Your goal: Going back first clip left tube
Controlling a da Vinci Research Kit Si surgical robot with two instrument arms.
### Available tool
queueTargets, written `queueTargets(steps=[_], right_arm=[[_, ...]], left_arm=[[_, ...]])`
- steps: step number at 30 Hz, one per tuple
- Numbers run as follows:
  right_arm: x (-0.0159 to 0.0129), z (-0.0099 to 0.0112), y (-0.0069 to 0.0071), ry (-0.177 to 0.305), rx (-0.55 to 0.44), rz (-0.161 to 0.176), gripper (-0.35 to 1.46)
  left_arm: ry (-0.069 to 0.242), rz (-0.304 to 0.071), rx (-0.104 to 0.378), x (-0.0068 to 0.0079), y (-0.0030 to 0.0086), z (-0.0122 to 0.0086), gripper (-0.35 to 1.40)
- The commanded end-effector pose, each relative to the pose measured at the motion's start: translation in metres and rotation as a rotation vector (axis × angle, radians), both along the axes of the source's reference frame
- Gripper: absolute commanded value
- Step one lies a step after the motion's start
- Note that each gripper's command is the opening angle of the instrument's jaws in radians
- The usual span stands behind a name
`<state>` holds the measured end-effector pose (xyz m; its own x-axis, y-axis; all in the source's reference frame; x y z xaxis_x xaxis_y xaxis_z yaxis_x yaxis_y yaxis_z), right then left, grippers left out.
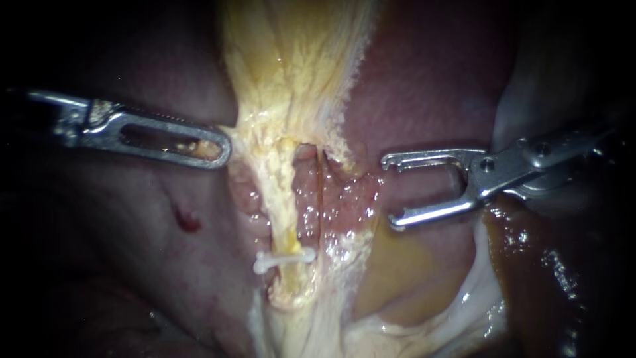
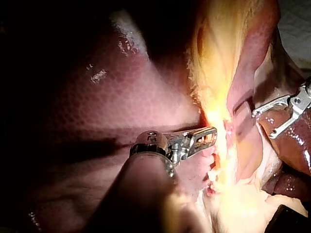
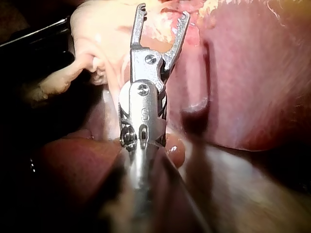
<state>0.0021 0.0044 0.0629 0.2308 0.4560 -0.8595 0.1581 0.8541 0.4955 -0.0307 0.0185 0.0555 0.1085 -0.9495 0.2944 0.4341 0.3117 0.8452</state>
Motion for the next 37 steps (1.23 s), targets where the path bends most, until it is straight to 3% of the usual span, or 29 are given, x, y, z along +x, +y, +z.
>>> queueTargets(steps=[1,13,19,37], right_arm=[[-0.0001,0.0,0.0,0.0,0.0,0.0,0.5],[-0.0001,-0.0001,-0.0002,0.001,0.0,-0.003,0.5],[-0.0001,-0.0002,-0.0003,0.001,0.0,-0.003,0.5],[0.0,-0.0003,-0.0003,0.003,0.001,-0.005,0.5]], left_arm=[[0.001,0.002,-0.002,-0.0004,-0.0001,0.0004,-0.35],[0.011,0.012,-0.009,-0.0036,0.0001,0.005,-0.35],[0.026,0.023,-0.019,-0.0039,-0.0002,0.007,-0.35],[0.031,0.027,-0.019,-0.0042,-0.0003,0.0075,-0.35]])
